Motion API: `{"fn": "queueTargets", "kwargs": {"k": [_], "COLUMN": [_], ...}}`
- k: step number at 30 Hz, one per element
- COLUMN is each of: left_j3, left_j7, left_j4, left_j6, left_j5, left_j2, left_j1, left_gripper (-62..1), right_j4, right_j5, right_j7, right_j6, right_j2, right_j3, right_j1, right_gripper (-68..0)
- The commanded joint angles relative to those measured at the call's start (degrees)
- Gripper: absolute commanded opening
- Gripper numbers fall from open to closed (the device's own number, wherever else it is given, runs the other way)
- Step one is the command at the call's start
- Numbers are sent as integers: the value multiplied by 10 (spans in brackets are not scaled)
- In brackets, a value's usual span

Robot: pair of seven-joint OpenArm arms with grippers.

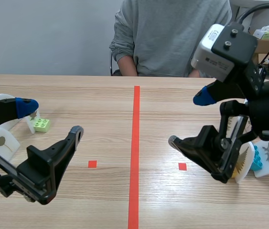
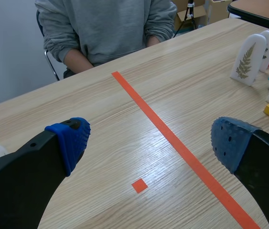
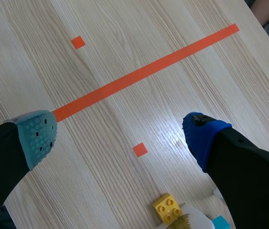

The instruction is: Do the leaf sorting experiment

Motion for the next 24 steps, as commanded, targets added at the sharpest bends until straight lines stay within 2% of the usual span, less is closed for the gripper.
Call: {"fn": "queueTargets", "kwargs": {"k": [1,12,24], "left_j3": [2,2,2], "left_j7": [-8,-8,-2], "left_j4": [4,4,4], "left_j6": [3,2,2], "left_j5": [-3,-3,-3], "left_j2": [0,0,0], "left_j1": [3,3,3], "left_gripper": [-67,-67,-67], "right_j4": [0,0,0], "right_j5": [-4,-15,-14], "right_j7": [5,5,5], "right_j6": [-1,-1,-1], "right_j2": [-1,-31,-32], "right_j3": [-2,-2,-2], "right_j1": [2,2,2], "right_gripper": [-140,-139,-140]}}
